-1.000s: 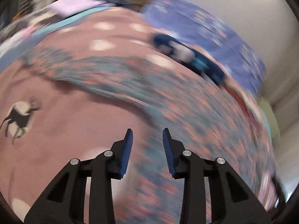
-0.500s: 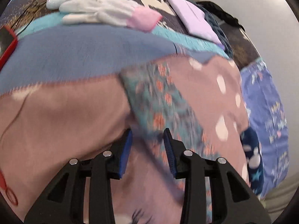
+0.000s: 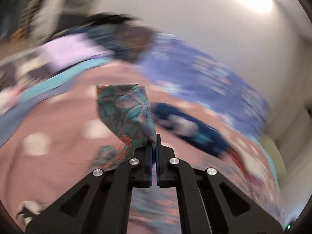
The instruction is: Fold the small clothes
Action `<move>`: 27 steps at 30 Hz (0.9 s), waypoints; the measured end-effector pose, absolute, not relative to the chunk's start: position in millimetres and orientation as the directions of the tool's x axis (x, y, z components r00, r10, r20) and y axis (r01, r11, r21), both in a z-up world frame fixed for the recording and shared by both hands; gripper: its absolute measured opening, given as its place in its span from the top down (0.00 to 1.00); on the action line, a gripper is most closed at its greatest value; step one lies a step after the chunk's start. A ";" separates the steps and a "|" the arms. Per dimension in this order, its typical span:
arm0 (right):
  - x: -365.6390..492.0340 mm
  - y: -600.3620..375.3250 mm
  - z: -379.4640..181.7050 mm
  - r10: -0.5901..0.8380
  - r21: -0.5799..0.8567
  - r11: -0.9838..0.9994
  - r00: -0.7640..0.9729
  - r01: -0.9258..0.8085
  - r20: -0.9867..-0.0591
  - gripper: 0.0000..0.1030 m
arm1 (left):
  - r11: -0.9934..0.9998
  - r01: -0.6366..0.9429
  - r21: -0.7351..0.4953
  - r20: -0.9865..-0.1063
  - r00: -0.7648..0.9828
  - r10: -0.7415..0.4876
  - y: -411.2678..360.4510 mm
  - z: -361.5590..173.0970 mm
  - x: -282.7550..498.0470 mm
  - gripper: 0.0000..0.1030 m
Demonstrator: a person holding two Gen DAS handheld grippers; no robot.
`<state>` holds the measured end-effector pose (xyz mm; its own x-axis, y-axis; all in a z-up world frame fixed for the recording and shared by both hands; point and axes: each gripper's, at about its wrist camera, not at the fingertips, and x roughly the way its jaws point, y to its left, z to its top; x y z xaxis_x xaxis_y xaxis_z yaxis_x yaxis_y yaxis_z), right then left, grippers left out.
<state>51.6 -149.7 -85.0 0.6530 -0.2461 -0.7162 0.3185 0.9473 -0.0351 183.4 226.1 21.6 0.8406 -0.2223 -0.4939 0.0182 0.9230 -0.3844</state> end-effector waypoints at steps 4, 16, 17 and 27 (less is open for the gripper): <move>47.7 -151.5 -84.3 -0.236 -0.032 0.951 0.659 0.307 -0.714 0.02 | 0.891 0.312 -0.331 -0.472 0.763 -0.442 97.0 25.6 154.4 0.97; 36.2 -198.6 -86.7 -0.194 0.082 0.929 0.663 0.361 -0.723 0.05 | 0.837 0.452 -0.307 -0.735 0.446 -0.510 -25.6 -110.6 133.8 0.81; 39.2 -200.3 -86.4 -0.163 0.111 0.932 0.673 0.345 -0.721 0.09 | 0.835 0.453 -0.312 -0.732 0.446 -0.515 -22.8 -109.5 133.3 0.76; 135.5 -196.3 -87.6 0.295 0.425 0.903 0.638 0.057 -0.711 0.50 | 0.779 0.610 -0.149 -0.712 0.480 -0.512 -47.5 -94.8 112.1 0.52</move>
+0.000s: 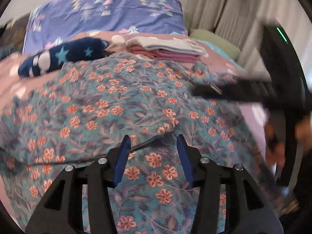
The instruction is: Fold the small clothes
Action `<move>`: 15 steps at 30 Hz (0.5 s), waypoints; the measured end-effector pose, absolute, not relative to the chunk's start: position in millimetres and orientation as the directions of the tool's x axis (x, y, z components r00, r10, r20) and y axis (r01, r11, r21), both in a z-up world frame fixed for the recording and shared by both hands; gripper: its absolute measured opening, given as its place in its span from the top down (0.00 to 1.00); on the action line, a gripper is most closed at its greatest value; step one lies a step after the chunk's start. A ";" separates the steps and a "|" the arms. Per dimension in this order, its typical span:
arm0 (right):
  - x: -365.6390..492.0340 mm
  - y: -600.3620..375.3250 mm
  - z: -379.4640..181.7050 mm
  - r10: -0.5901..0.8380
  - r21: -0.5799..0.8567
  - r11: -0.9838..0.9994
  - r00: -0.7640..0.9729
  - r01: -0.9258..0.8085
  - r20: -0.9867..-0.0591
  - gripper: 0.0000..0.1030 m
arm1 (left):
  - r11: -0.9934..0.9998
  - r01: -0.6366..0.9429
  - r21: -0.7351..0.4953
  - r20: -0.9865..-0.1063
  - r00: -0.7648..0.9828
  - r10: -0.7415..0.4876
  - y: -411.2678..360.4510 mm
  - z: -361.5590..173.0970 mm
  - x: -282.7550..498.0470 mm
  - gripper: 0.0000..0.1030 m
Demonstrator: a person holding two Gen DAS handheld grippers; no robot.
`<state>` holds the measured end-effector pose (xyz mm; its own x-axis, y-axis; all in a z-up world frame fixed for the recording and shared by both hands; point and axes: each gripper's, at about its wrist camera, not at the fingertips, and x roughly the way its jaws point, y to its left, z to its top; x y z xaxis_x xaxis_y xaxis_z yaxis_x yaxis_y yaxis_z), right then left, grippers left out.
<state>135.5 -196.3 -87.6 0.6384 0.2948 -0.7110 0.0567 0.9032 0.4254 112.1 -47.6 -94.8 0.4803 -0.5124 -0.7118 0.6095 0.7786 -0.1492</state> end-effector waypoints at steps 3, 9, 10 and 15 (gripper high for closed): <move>180.7 -193.8 -95.8 0.385 0.488 0.872 0.580 0.026 -0.719 0.50 | 0.783 0.603 -0.150 -0.723 0.473 -0.504 -59.8 -102.1 119.0 0.52; 231.9 -178.0 -126.2 0.454 0.537 0.843 0.492 0.033 -0.743 0.63 | 0.782 0.588 -0.206 -0.735 0.434 -0.520 -63.5 -108.0 139.1 0.95; 234.0 -173.7 -127.5 0.450 0.526 0.850 0.487 0.023 -0.749 0.91 | 0.782 0.587 -0.207 -0.731 0.438 -0.523 -63.7 -106.1 140.0 0.96; 216.2 -172.9 -72.1 0.420 0.495 0.866 0.632 -0.064 -0.651 0.97 | 0.739 0.613 -0.280 -0.625 0.468 -0.625 -62.3 -60.6 132.1 0.96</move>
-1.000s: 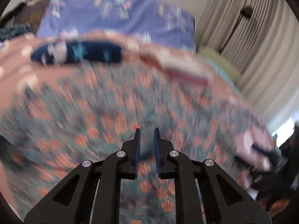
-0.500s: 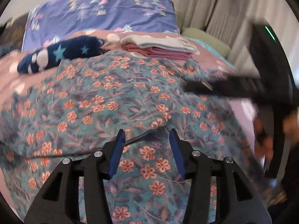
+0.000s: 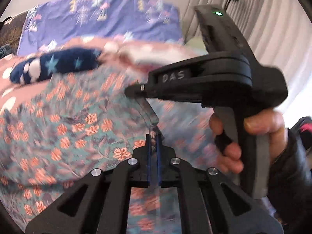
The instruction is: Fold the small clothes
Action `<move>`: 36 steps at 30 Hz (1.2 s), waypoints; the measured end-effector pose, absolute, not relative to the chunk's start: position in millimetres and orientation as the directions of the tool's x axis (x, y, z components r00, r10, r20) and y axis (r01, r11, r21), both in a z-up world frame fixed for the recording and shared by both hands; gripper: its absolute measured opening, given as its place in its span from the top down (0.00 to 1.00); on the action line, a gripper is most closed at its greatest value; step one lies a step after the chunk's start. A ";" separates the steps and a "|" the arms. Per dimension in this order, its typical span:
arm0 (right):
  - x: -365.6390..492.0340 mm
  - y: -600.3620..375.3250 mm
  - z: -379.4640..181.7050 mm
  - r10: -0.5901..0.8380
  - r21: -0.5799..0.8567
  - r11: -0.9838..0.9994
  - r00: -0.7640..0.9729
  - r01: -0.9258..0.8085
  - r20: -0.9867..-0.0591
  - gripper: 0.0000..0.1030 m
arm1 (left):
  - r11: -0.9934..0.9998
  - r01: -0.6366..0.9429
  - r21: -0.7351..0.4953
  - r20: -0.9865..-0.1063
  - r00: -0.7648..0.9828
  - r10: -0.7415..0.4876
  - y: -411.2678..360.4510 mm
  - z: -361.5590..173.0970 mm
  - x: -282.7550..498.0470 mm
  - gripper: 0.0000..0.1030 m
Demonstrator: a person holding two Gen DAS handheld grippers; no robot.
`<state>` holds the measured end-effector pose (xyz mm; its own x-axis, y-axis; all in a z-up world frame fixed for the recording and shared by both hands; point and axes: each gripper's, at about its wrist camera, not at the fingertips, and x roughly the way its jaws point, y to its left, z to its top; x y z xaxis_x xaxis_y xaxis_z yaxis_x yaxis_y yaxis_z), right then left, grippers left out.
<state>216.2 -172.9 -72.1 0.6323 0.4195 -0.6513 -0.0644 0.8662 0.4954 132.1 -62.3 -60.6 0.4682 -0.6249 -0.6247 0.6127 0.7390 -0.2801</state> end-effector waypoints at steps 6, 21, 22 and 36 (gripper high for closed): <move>200.4 -201.6 -36.8 0.257 0.338 0.940 0.722 -0.034 -0.642 0.96 | 0.674 0.663 -0.326 -0.533 0.459 -0.710 -91.5 -41.1 119.9 0.94; 136.3 -213.3 -105.0 0.277 0.384 0.922 0.629 0.038 -0.726 0.59 | 0.964 0.183 -0.194 -0.678 0.686 -0.266 98.3 -89.4 127.0 0.50; 137.3 -208.3 -106.0 0.284 0.375 0.927 0.620 0.017 -0.732 0.59 | 0.975 0.119 -0.187 -0.690 0.691 -0.216 118.7 -93.0 128.8 0.50; 68.1 -256.9 -93.0 0.118 0.361 0.914 0.729 0.186 -0.674 0.64 | 0.982 0.052 -0.179 -0.659 0.735 -0.159 150.4 -66.7 131.0 0.43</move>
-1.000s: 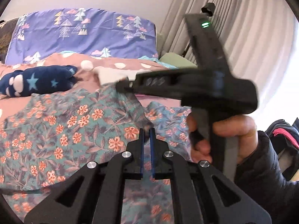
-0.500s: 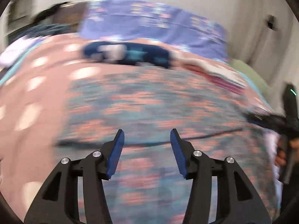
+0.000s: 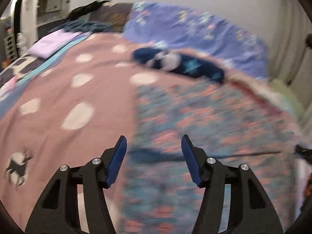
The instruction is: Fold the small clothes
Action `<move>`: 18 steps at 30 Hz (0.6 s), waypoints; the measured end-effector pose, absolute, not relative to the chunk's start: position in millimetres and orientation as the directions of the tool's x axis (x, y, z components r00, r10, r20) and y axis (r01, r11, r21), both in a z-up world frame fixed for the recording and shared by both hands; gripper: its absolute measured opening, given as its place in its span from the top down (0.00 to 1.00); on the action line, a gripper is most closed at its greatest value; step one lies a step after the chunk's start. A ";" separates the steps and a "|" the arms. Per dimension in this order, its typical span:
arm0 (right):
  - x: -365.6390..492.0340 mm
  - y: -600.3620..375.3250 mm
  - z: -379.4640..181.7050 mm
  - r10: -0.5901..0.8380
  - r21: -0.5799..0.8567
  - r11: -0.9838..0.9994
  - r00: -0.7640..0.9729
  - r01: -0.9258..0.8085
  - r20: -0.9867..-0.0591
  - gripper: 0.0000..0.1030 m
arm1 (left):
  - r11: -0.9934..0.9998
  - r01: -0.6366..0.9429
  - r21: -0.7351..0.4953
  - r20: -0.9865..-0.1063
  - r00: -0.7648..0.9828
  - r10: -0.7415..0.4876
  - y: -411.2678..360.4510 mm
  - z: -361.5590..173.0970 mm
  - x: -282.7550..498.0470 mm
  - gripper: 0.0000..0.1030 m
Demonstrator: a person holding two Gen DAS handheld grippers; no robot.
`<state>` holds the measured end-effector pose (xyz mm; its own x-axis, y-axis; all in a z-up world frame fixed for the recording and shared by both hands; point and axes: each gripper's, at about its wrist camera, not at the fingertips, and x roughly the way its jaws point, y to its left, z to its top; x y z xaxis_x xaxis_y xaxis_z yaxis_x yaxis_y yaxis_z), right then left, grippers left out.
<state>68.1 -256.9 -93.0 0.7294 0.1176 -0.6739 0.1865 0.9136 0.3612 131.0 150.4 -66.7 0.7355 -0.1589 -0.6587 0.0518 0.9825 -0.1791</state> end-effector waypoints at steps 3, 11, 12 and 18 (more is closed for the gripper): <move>32.8 -305.1 -90.2 0.018 0.392 0.860 0.749 0.326 -0.662 0.64 | 0.952 0.164 -0.260 -0.635 0.713 -0.296 120.2 -57.2 132.6 0.45; -56.8 -421.9 -102.1 -0.216 0.498 0.587 0.717 0.638 -0.663 0.61 | 0.939 0.271 -0.213 -0.761 0.557 -0.333 28.4 -120.8 169.2 0.47; -65.4 -432.4 -102.3 -0.242 0.497 0.565 0.708 0.658 -0.663 0.61 | 0.946 0.277 -0.167 -0.773 0.559 -0.300 19.9 -133.0 168.8 0.46; -92.9 -485.2 -107.0 -0.311 0.536 0.453 0.690 0.712 -0.654 0.48 | 0.946 0.305 -0.107 -0.774 0.572 -0.272 5.7 -134.5 165.5 0.39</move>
